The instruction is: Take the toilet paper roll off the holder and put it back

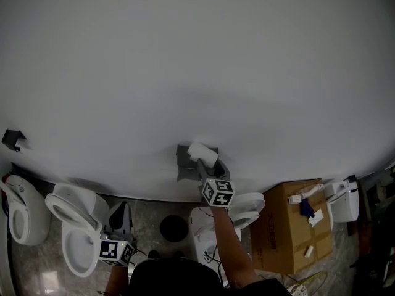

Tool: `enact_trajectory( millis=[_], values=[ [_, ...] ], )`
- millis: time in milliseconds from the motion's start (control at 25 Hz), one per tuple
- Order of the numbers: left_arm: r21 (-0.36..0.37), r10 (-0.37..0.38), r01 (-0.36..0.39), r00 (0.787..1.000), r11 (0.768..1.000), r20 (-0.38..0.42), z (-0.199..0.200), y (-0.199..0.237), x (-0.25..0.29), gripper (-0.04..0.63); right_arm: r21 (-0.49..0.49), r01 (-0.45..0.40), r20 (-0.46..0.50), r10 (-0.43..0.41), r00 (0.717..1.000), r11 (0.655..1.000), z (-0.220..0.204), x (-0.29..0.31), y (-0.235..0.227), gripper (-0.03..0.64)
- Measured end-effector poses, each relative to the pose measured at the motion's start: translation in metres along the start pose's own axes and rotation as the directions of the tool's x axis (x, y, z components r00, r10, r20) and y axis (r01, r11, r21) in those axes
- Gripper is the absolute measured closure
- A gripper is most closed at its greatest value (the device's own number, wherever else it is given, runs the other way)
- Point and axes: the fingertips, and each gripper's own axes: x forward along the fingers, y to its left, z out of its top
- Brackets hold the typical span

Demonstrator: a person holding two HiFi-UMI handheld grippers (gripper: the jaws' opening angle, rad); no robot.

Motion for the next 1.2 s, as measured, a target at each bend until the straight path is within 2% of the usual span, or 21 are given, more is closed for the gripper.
enact_trajectory(
  millis=[280, 520, 640, 720, 840, 1200],
  values=[
    [-0.002, 0.000, 0.000, 1.000, 1.000, -0.014, 0.000, -0.001, 0.000, 0.592, 0.020, -0.005, -0.021, 0.005, 1.000, 1.000, -0.003, 0.002, -0.001, 0.463],
    [0.004, 0.010, -0.010, 1.000, 1.000, 0.006, 0.000, 0.002, 0.000, 0.592, 0.040, -0.015, -0.024, 0.016, 1.000, 0.999, -0.004, 0.003, -0.001, 0.485],
    [-0.006, 0.004, -0.004, 1.000, 1.000, -0.012, 0.002, 0.000, 0.000, 0.592, 0.043, -0.025, -0.016, 0.026, 1.000, 0.999, -0.004, 0.003, 0.000, 0.492],
    [0.008, 0.013, -0.013, 1.000, 1.000, 0.017, -0.003, 0.006, 0.000, 0.592, 0.047, -0.040, -0.005, 0.040, 0.999, 0.998, -0.003, 0.002, 0.001, 0.502],
    [-0.002, 0.004, -0.004, 1.000, 1.000, -0.011, 0.000, 0.001, 0.000, 0.592, 0.046, -0.068, 0.013, 0.067, 0.998, 0.997, -0.001, -0.001, 0.006, 0.519],
    [-0.004, 0.003, -0.003, 1.000, 1.000, -0.017, 0.002, -0.002, -0.002, 0.592, 0.010, -0.129, 0.055, 0.129, 0.990, 0.992, 0.005, -0.011, 0.024, 0.558]
  ],
)
